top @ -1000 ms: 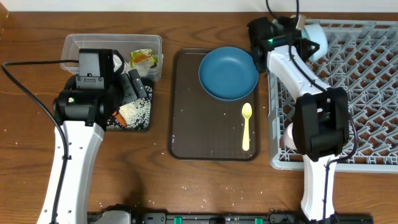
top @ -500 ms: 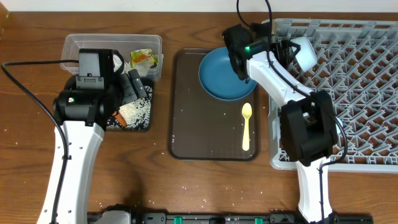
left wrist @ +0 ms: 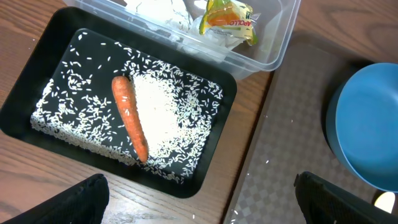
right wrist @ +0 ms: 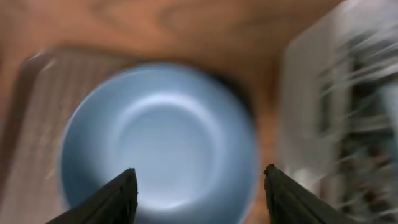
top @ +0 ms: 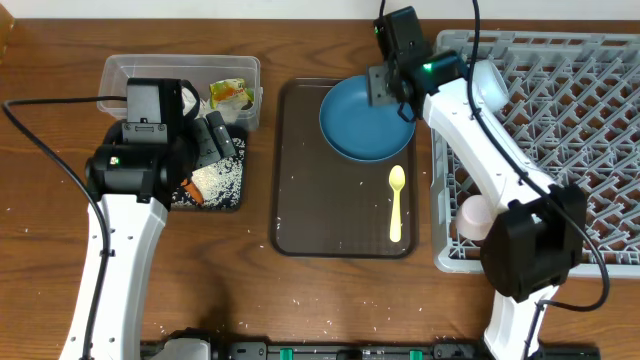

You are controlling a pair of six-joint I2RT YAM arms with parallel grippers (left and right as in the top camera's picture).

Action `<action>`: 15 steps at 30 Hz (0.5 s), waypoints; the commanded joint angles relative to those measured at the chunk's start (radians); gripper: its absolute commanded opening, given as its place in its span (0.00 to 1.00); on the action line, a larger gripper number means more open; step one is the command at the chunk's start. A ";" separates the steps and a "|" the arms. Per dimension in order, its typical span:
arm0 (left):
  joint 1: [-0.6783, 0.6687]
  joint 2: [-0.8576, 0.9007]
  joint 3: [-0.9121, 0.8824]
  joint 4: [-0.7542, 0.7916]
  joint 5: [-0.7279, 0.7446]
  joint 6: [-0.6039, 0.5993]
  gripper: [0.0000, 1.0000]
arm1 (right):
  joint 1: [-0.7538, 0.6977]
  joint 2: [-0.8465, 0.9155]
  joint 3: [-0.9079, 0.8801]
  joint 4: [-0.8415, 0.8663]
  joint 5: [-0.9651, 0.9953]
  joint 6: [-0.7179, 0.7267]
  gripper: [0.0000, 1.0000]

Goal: Sort waste into correct bins and load items into the dishwasher rack
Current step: 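Reach the right gripper to the blue plate and grasp its edge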

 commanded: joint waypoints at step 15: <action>0.004 0.005 -0.006 -0.002 -0.005 0.005 0.98 | 0.014 0.051 -0.050 -0.202 0.096 0.371 0.47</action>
